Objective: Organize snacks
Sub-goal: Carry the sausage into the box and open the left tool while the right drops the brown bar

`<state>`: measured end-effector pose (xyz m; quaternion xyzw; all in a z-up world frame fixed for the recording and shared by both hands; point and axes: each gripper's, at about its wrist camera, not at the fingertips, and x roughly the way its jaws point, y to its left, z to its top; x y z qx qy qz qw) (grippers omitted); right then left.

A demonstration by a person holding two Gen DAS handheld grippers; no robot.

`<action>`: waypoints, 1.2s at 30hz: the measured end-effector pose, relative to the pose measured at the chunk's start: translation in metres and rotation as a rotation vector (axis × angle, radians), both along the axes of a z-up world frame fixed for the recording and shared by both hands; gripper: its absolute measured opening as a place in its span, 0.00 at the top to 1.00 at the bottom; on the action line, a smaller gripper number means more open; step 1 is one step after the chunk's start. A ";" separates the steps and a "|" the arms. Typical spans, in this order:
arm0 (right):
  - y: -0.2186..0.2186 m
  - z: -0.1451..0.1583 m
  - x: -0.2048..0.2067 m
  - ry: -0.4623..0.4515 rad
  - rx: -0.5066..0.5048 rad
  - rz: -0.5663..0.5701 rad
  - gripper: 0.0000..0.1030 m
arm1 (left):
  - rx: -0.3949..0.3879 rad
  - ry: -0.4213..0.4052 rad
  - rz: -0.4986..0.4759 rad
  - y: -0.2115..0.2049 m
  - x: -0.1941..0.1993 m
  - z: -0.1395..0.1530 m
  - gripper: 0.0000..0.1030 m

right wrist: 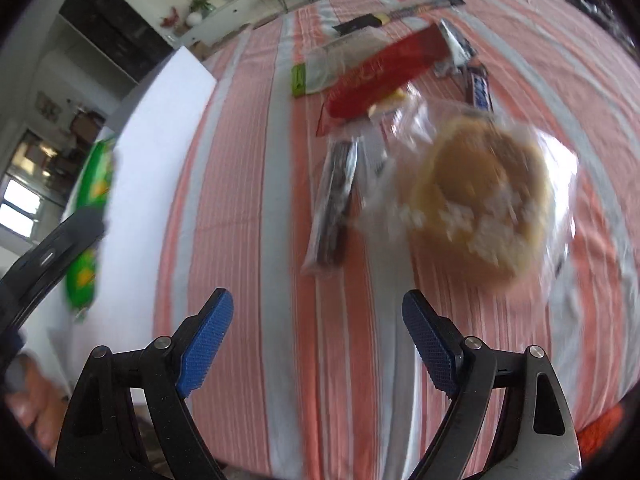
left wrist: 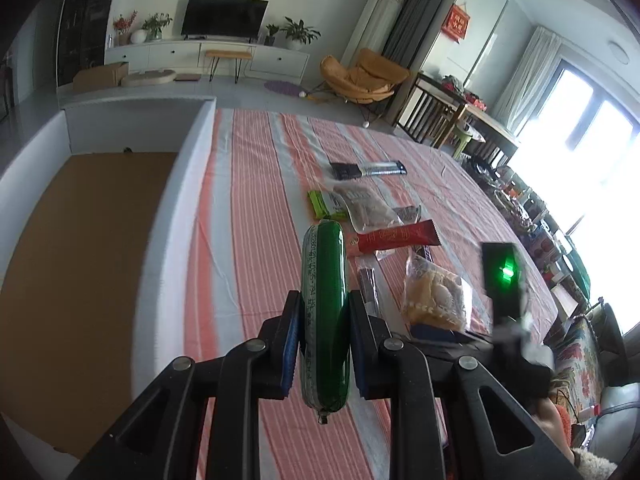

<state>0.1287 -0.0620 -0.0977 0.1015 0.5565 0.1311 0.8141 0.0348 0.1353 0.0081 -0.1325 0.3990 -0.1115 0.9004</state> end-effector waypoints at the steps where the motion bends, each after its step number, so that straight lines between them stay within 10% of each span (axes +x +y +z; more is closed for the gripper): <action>1: 0.007 -0.004 0.012 0.014 -0.024 -0.015 0.19 | 0.001 -0.017 0.010 0.007 -0.006 0.007 0.79; 6: 0.023 -0.008 0.035 0.017 -0.127 -0.058 0.82 | 0.024 -0.053 0.070 0.043 -0.026 0.021 0.79; 14: -0.025 0.018 -0.012 0.092 0.400 -0.125 0.83 | 0.079 -0.033 0.221 0.112 -0.042 0.011 0.79; 20: 0.054 0.100 -0.044 0.029 0.560 0.115 0.83 | 0.102 0.026 0.372 0.161 -0.045 -0.015 0.79; 24: 0.127 0.132 -0.059 -0.052 0.518 0.273 0.77 | 0.187 0.083 0.437 0.174 -0.047 -0.022 0.76; 28: 0.132 0.139 -0.070 -0.132 0.483 0.270 0.56 | 0.222 0.066 0.470 0.171 -0.051 -0.020 0.24; 36: 0.037 0.104 -0.089 -0.360 0.061 0.013 0.40 | 0.163 -0.067 0.298 0.117 -0.034 -0.011 0.21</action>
